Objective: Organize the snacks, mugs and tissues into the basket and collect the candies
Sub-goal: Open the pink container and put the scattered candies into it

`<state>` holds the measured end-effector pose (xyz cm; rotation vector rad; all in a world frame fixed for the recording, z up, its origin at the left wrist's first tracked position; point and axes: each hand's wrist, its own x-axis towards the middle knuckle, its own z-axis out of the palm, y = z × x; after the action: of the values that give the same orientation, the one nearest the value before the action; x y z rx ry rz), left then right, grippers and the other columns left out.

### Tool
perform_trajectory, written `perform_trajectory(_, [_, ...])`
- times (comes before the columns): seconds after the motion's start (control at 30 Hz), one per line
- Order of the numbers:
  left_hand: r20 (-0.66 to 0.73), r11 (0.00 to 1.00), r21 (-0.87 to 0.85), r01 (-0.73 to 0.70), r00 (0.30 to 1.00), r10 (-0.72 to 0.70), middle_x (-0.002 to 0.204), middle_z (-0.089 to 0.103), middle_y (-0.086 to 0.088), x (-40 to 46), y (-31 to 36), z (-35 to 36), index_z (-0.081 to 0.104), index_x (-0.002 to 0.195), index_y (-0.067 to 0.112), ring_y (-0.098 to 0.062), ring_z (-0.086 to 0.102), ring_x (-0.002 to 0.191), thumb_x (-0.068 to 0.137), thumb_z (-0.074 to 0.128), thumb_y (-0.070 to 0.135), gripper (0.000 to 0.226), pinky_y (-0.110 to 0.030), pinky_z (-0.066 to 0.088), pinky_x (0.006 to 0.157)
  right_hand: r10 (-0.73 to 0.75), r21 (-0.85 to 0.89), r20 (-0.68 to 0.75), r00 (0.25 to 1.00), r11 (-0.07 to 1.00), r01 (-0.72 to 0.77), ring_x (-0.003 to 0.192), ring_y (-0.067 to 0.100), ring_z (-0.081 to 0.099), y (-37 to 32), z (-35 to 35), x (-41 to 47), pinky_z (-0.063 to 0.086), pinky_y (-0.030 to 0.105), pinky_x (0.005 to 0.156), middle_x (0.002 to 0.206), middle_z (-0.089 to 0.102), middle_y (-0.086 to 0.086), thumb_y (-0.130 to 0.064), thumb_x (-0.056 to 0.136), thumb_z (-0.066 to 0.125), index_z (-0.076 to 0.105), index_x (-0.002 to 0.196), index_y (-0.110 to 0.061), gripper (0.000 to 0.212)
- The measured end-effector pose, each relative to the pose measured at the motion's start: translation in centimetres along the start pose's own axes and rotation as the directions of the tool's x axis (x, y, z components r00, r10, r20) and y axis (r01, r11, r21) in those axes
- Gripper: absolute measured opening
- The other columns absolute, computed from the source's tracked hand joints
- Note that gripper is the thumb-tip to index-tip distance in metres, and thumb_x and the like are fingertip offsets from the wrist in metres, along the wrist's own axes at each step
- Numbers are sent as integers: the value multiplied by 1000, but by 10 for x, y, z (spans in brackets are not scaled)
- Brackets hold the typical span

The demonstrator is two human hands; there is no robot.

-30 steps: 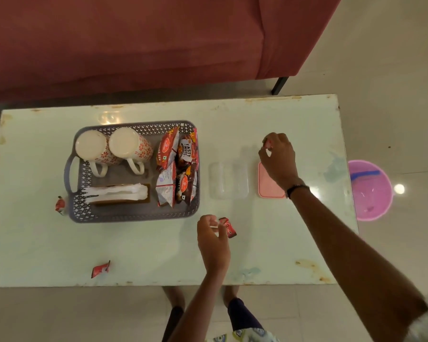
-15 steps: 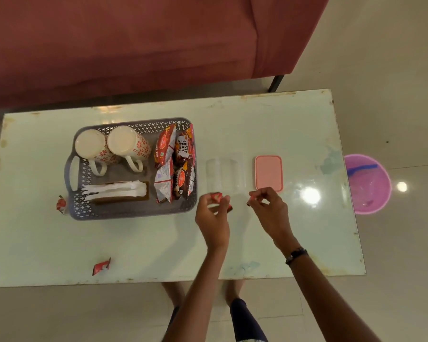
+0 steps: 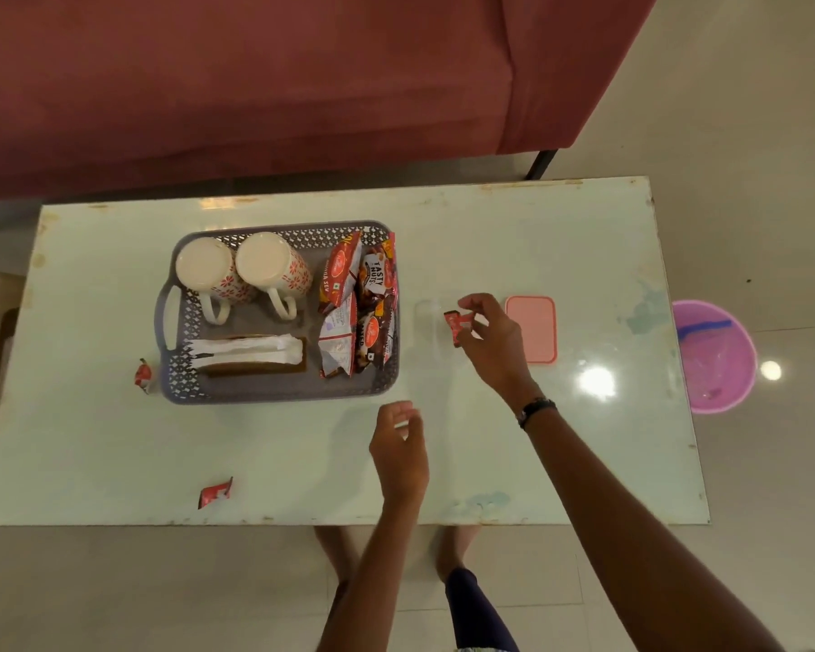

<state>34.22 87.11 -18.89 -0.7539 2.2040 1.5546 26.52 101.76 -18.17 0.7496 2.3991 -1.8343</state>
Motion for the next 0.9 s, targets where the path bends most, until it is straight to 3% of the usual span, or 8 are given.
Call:
perform_trajectory(0.1, [-22, 998, 2, 59, 998, -59, 96, 68, -9, -7, -22, -30, 60, 96, 15, -26, 67, 89, 85, 57, 15, 12, -49, 56, 82, -16, -42, -46, 999, 999, 14, 107, 19, 57, 0, 4, 1, 45, 35, 103, 112, 57, -3, 17, 73, 53, 55, 113, -8, 47])
perform_trajectory(0.27, [-133, 993, 3, 117, 984, -116, 96, 69, -14, 2, -45, -93, 59, 93, 17, -29, 67, 88, 85, 56, 7, 13, -47, 57, 78, -8, -90, -160, 987, 996, -7, 113, 14, 56, -7, 27, -57, 46, 12, 86, 119, 56, -6, 16, 76, 47, 52, 118, -12, 51])
perform_trajectory(0.4, [-252, 997, 55, 54, 967, -38, 90, 67, -9, 24, -54, -152, 60, 94, 12, -32, 66, 85, 83, 54, 10, 12, -46, 56, 76, -127, -110, 74, 989, 985, 134, 108, 16, 60, -14, 102, -104, 54, 35, 88, 115, 57, -4, 17, 74, 48, 54, 115, -11, 50])
perform_trajectory(0.53, [-359, 951, 307, -38, 921, 153, 100, 57, -11, 46, -66, -204, 57, 102, 4, -31, 57, 87, 78, 60, 0, 24, -35, 48, 71, -68, -114, 214, 975, 989, 94, 111, 11, 58, -26, 177, -130, 56, 37, 86, 125, 55, -3, 9, 82, 49, 48, 121, -19, 48])
perform_trajectory(0.63, [-295, 861, 508, 23, 944, 149, 116, 53, -10, 65, -88, -229, 56, 110, 13, -30, 52, 97, 75, 68, 12, 37, -30, 39, 72, -56, -107, 212, 976, 991, 80, 109, 10, 58, -29, 214, -138, 56, 33, 85, 124, 55, -5, 9, 83, 47, 49, 119, -19, 45])
perform_trajectory(0.73, [-132, 804, 593, -52, 978, 160, 116, 53, -10, 78, -107, -241, 59, 105, 12, -29, 48, 105, 81, 66, 13, 25, -27, 42, 73, -79, -175, 249, 965, 977, 125, 105, 11, 61, -25, 241, -144, 56, 29, 81, 121, 57, -4, 10, 83, 47, 51, 116, -17, 43])
perform_trajectory(0.83, [-62, 833, 533, -149, 975, 214, 104, 57, -9, 85, -115, -252, 59, 98, 9, -26, 53, 95, 83, 62, 7, 15, -25, 43, 75, -143, -238, 333, 932, 944, 230, 101, 12, 63, -30, 271, -146, 57, 29, 80, 122, 58, 0, 10, 82, 48, 54, 115, -14, 41])
perform_trajectory(0.9, [-167, 935, 341, -93, 973, 158, 96, 60, -10, 92, -108, -264, 60, 92, 8, -25, 57, 86, 81, 59, 4, 11, -31, 48, 73, -177, -277, 402, 898, 912, 303, 101, 14, 64, -41, 299, -139, 56, 32, 82, 122, 59, 1, 9, 82, 48, 55, 115, -13, 40])
